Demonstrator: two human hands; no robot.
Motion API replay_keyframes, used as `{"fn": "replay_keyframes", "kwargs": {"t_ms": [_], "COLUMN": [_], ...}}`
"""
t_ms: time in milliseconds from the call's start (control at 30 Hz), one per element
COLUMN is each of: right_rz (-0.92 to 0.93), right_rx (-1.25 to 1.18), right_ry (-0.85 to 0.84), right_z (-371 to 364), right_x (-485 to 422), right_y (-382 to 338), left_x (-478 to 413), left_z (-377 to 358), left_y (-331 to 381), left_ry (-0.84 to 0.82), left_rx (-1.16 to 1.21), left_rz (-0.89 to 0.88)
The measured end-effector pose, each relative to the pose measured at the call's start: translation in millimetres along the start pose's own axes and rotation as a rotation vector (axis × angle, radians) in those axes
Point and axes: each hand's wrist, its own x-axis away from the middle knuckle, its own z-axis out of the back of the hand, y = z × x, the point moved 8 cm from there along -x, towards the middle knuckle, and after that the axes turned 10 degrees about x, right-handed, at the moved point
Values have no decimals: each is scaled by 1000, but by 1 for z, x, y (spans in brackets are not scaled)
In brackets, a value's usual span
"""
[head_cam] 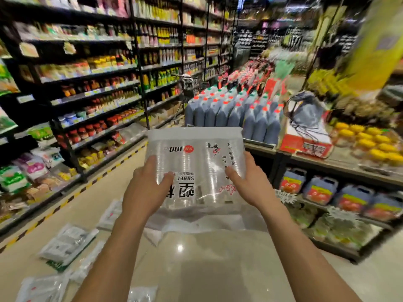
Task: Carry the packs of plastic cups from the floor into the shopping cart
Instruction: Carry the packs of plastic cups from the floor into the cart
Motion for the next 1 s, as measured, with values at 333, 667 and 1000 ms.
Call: {"fn": "replay_keyframes", "kwargs": {"t_ms": [333, 667, 1000], "right_rz": [-337, -597, -776], "right_rx": [170, 189, 258], "right_ry": [160, 363, 529], "right_z": [162, 338, 525], "right_x": [84, 211, 337], "right_y": [122, 301, 478], "left_x": [26, 134, 274], "left_z": [-123, -314, -512], "left_y": [159, 354, 563], "left_ry": [-260, -501, -683], "left_rx": [-35, 10, 103], "left_rz": [-244, -463, -647]}}
